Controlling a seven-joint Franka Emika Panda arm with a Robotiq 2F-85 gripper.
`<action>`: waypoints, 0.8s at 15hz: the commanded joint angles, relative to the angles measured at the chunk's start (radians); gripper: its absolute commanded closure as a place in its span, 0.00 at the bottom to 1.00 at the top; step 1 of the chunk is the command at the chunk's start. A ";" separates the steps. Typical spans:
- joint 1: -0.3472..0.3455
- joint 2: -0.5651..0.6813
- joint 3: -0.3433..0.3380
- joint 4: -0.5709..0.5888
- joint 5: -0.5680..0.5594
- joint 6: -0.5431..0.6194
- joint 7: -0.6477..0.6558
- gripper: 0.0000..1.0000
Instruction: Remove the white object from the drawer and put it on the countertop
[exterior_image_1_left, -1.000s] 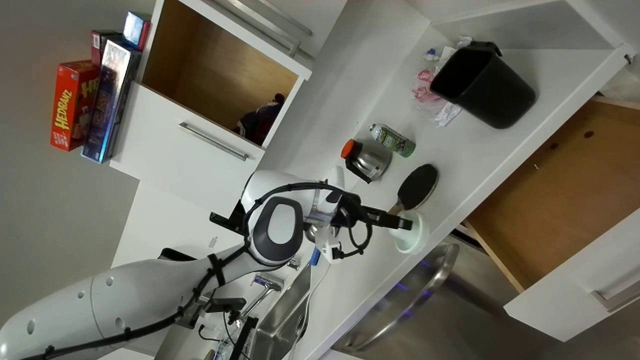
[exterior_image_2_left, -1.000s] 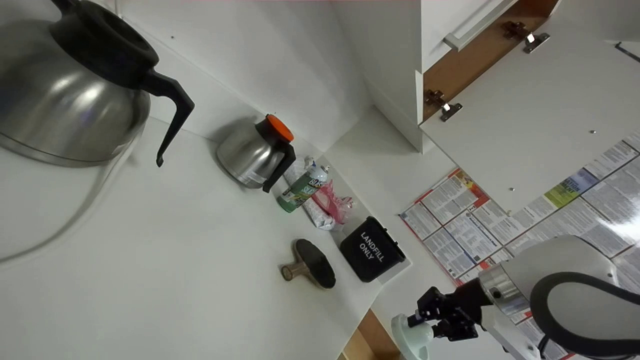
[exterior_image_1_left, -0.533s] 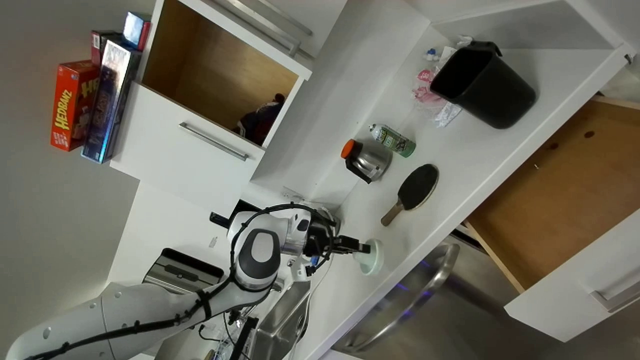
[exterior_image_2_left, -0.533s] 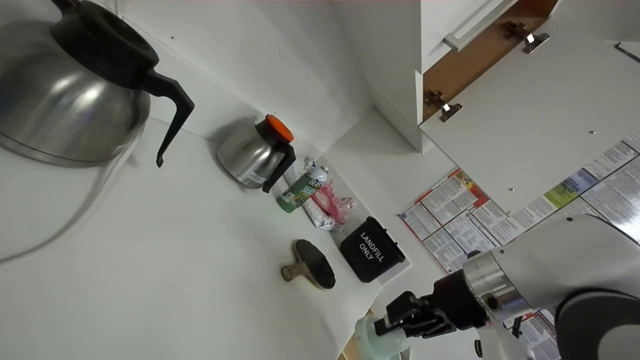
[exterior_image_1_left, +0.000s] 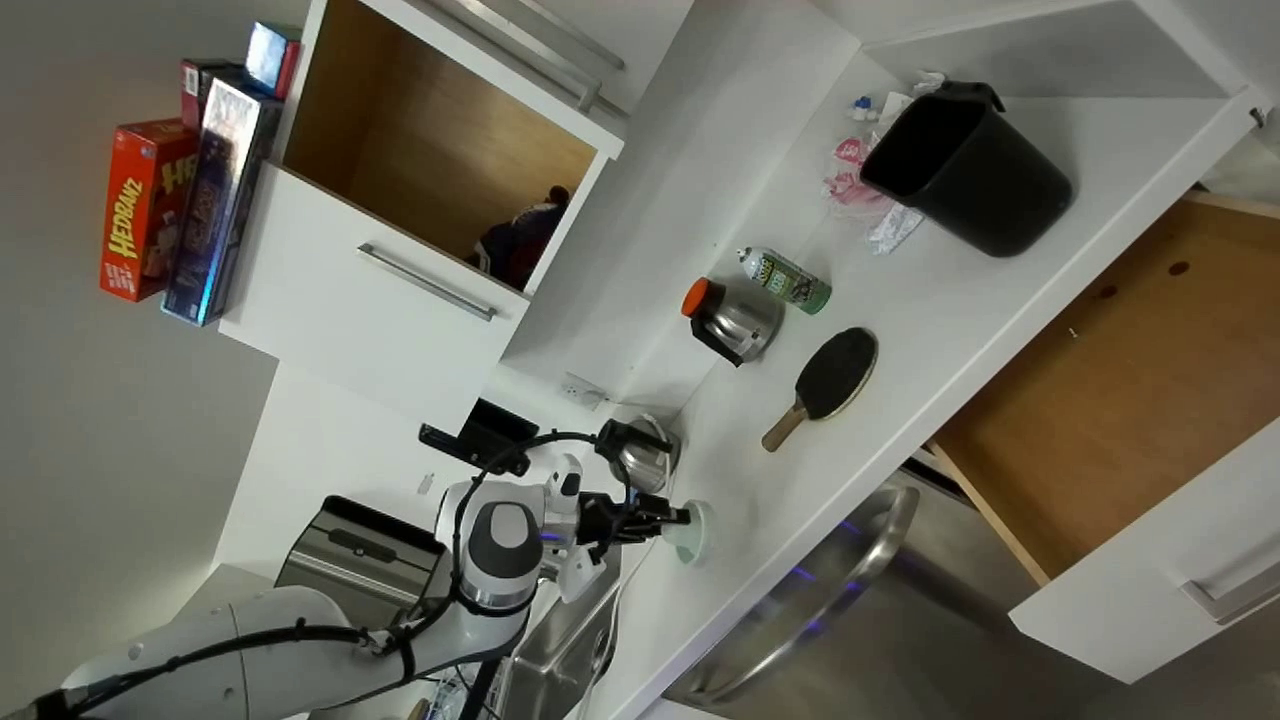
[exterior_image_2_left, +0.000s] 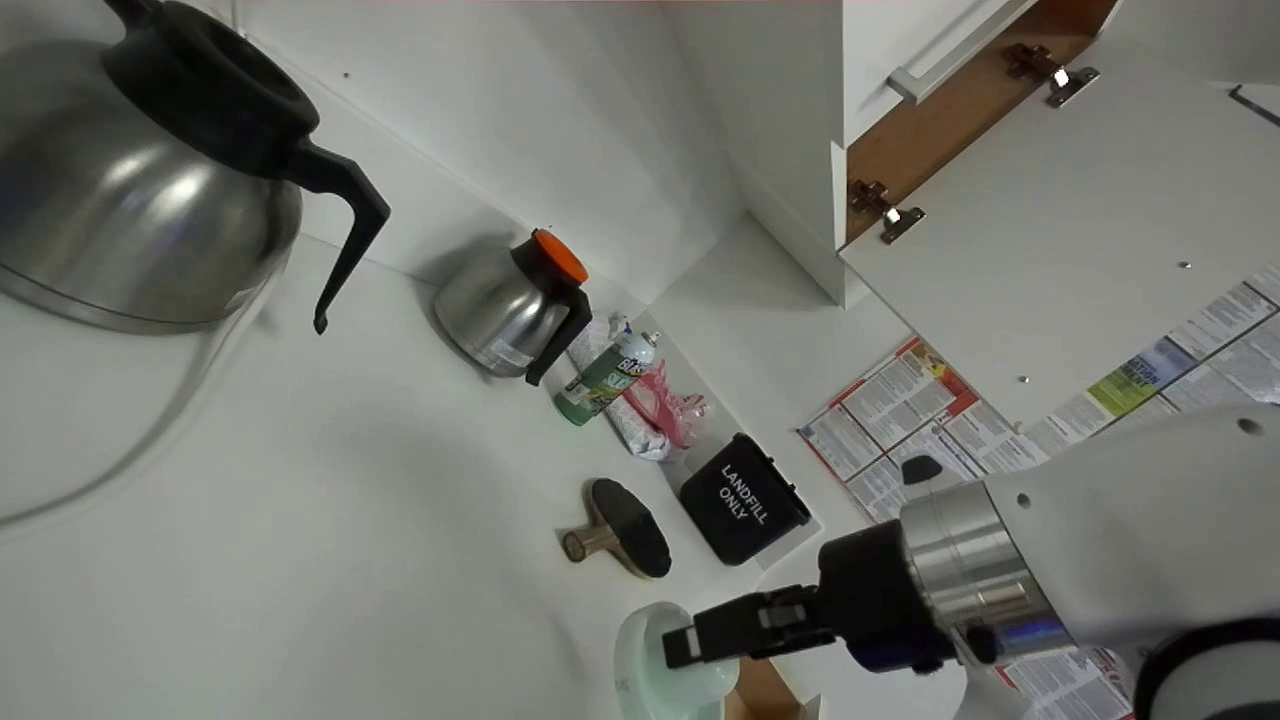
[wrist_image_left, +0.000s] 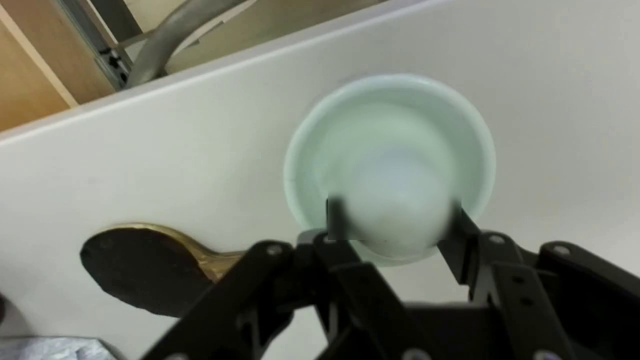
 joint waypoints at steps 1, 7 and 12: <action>-0.015 0.063 0.044 0.023 -0.065 0.085 0.015 0.77; -0.075 0.192 0.102 0.072 -0.313 0.139 0.138 0.77; -0.068 0.261 0.095 0.128 -0.473 0.115 0.260 0.25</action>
